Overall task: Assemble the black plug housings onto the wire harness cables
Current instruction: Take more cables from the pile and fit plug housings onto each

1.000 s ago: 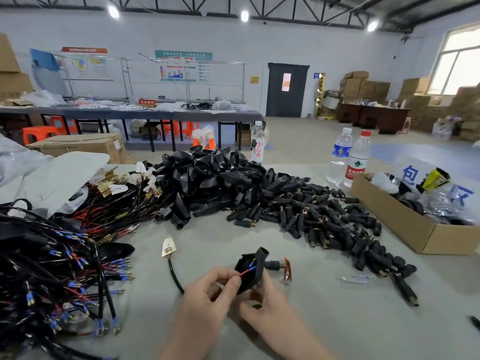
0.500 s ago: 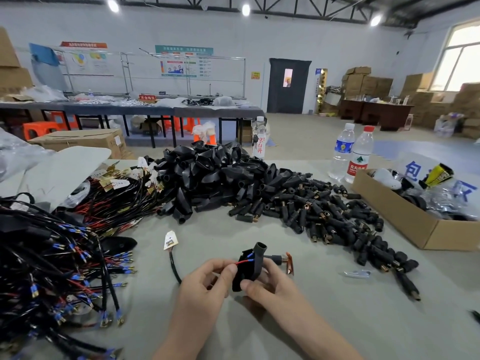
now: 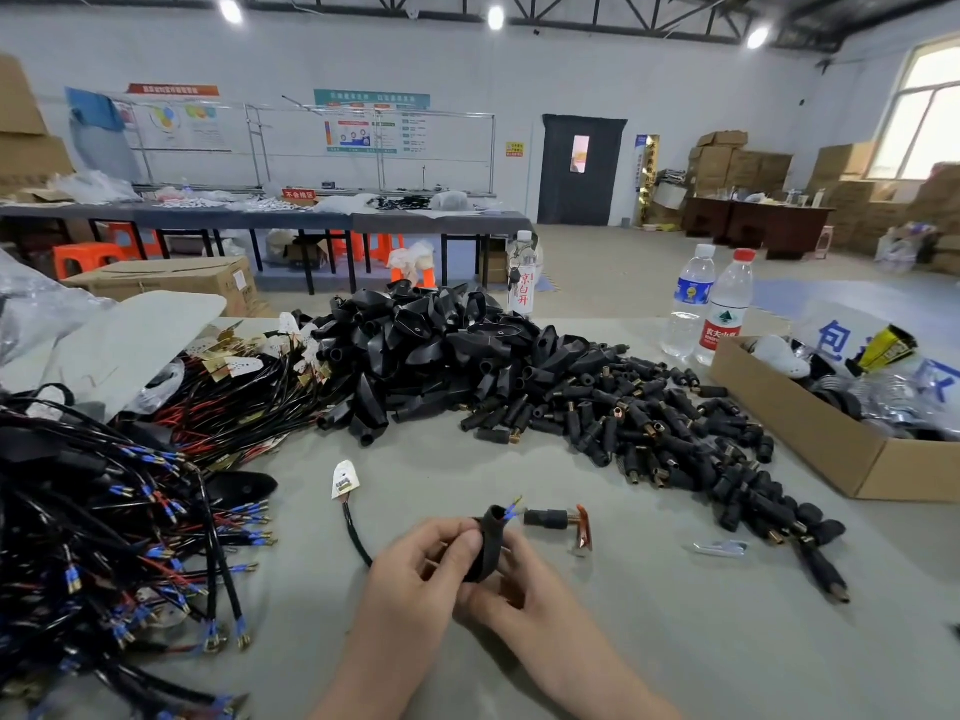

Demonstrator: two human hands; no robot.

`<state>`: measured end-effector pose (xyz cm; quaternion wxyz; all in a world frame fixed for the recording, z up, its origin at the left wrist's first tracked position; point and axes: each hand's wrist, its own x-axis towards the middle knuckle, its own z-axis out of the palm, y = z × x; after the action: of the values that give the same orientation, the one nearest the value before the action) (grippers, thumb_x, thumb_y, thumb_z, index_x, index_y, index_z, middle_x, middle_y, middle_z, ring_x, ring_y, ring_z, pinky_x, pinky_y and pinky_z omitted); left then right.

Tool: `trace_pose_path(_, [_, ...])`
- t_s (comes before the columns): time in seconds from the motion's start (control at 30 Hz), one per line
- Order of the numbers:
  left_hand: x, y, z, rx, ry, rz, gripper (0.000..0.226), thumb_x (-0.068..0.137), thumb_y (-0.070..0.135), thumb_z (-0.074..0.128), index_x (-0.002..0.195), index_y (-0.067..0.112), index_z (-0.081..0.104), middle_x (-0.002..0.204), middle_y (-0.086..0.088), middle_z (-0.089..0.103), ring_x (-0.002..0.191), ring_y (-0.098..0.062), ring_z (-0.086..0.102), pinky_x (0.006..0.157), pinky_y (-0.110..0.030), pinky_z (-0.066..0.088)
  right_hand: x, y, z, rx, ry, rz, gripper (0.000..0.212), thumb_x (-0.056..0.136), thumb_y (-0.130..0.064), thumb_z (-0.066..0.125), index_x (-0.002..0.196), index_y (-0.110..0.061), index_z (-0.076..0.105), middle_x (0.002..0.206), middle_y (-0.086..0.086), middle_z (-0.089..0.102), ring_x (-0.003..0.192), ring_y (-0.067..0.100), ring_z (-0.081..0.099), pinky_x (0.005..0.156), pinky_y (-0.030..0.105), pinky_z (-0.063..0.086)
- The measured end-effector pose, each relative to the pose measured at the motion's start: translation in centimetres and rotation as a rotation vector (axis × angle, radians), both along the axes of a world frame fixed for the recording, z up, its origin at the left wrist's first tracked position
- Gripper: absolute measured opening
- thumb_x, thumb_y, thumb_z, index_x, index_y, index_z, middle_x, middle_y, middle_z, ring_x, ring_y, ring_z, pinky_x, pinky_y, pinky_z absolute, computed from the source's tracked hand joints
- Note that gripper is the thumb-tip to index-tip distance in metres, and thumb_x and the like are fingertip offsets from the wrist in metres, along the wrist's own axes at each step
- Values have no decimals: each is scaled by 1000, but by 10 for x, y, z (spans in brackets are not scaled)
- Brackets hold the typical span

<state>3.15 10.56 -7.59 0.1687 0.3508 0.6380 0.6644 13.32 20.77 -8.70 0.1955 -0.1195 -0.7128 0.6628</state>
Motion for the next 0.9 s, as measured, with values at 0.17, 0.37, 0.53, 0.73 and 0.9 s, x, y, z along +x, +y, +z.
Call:
trace_pose_path(0.17, [-4,2,-6,-2,-5,9,27,92,-9,57,105,13,62,85,-4,69,79,-8,66,73,-15,51,4,3,7,72,-26,-87,38,91,-38,69,127,-34,59,114,-20,70,109,-2,63,88,13,48])
trace_pose_path(0.37, [2,3,-15,-115,243,7,29,96,1,57,111,26,58,91,8,69,84,-3,66,79,-17,50,4,16,8,-104,6,-348,19,97,-23,60,95,-27,79,87,-3,76,78,3,67,63,21,51])
trace_pose_path(0.53, [0,-3,-12,-234,655,80,37,87,54,54,119,36,62,109,20,55,106,-7,55,94,-24,42,6,17,11,-149,39,-318,21,97,-20,60,90,-22,79,85,3,76,79,11,72,64,22,55])
trace_pose_path(0.73, [-13,-5,-16,-412,782,37,38,87,58,41,109,36,62,108,21,57,105,-7,57,95,-32,40,10,25,13,-56,44,-437,21,101,-26,52,95,-19,71,91,2,77,83,16,72,67,25,55])
trace_pose_path(0.9, [-14,-6,-14,-417,1049,163,31,89,51,48,101,31,69,97,19,65,90,-10,65,91,-31,35,20,34,19,-111,47,-476,24,104,-23,47,97,-12,67,91,2,78,72,13,70,60,25,56])
